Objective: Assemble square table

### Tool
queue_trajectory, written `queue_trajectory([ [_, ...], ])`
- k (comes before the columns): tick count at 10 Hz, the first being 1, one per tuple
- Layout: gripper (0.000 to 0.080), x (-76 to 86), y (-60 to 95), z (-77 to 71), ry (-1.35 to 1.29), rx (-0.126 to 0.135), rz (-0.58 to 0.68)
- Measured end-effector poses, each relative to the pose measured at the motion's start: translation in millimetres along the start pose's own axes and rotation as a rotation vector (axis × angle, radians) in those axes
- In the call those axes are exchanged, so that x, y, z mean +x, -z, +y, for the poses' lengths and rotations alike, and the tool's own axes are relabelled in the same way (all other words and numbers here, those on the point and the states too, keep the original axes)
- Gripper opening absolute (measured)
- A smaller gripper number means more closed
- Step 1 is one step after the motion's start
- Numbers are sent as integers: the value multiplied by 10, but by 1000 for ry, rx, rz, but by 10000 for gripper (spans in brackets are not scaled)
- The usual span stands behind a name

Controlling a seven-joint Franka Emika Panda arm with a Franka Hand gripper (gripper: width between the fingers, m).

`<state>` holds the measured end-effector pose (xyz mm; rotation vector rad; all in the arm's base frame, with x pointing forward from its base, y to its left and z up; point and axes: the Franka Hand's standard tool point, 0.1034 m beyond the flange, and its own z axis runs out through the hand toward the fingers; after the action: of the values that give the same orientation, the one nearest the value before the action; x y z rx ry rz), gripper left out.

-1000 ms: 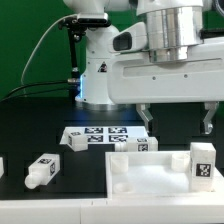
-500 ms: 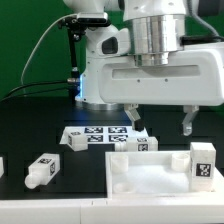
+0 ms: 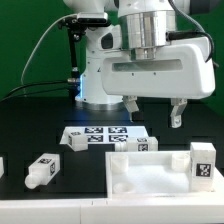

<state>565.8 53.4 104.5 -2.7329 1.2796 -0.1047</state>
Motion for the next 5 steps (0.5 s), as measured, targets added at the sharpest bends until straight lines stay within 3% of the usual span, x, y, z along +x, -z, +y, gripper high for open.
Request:
queue_trajectory([
  [1, 649, -3, -9, 17, -15, 1, 1],
  [4, 649, -261, -219, 493, -297, -26, -4],
  [5, 649, -263, -242, 532, -330, -20, -6],
])
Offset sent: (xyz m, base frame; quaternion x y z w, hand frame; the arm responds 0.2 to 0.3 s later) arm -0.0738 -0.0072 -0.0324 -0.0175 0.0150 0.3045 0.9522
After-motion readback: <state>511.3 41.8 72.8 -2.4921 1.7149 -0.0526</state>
